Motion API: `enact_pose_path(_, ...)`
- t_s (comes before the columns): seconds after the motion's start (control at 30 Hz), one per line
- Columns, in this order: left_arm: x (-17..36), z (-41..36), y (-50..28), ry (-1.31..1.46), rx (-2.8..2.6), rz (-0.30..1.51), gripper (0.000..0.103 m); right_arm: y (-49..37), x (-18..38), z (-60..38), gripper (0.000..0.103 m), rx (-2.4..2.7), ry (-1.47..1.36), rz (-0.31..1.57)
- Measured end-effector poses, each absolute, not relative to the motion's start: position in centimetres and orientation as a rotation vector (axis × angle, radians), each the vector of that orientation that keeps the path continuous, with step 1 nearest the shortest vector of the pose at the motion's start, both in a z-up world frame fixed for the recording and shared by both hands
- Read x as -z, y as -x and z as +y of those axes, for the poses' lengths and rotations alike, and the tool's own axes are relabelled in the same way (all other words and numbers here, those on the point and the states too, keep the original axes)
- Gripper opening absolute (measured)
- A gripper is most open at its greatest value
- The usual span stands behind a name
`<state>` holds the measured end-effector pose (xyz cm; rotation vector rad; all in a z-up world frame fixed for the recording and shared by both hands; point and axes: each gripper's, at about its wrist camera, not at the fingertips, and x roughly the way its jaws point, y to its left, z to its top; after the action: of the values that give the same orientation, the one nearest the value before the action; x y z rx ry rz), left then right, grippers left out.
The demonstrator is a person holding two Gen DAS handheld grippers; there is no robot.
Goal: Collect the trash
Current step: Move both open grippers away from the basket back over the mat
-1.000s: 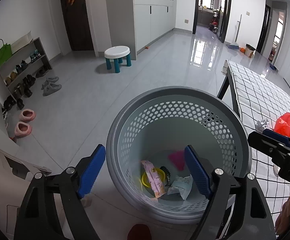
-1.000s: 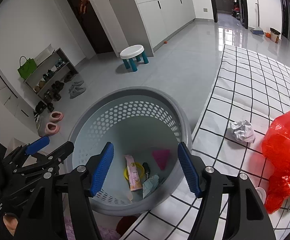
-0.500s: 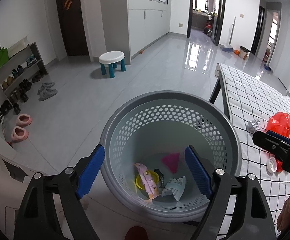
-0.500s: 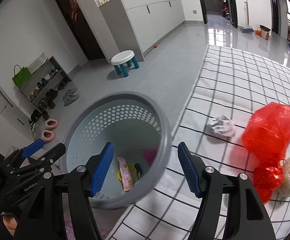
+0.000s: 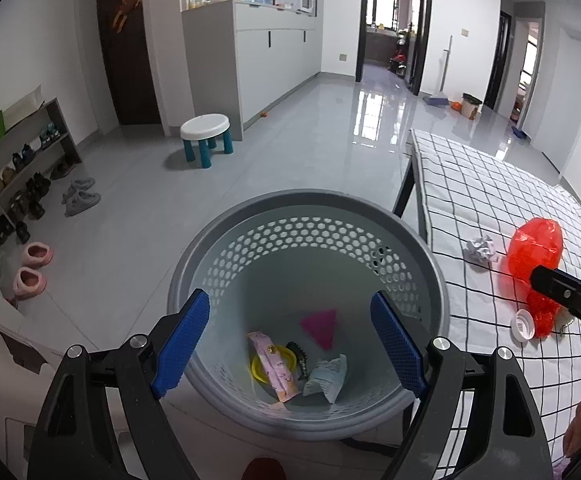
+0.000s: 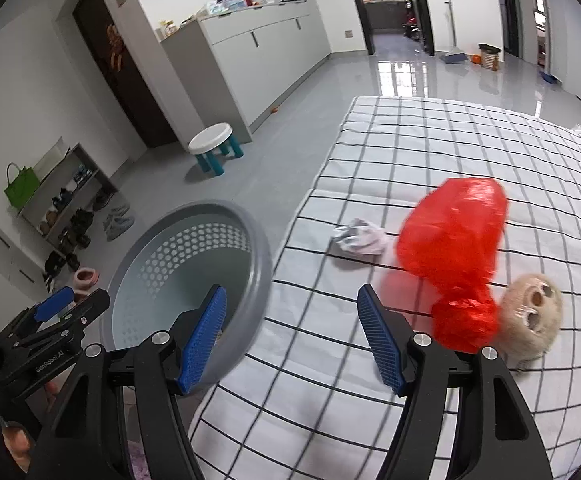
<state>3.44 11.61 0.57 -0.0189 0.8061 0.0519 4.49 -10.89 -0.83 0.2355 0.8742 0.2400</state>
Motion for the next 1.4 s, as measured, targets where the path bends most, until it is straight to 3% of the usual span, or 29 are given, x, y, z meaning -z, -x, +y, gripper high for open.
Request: enact_pose_path(1.4,0.5,0.0,-3.3,-0.067,0.147,0.802,0.081,1.1,1.6,-23.0,0.068,-0.01,-0.299,0.841)
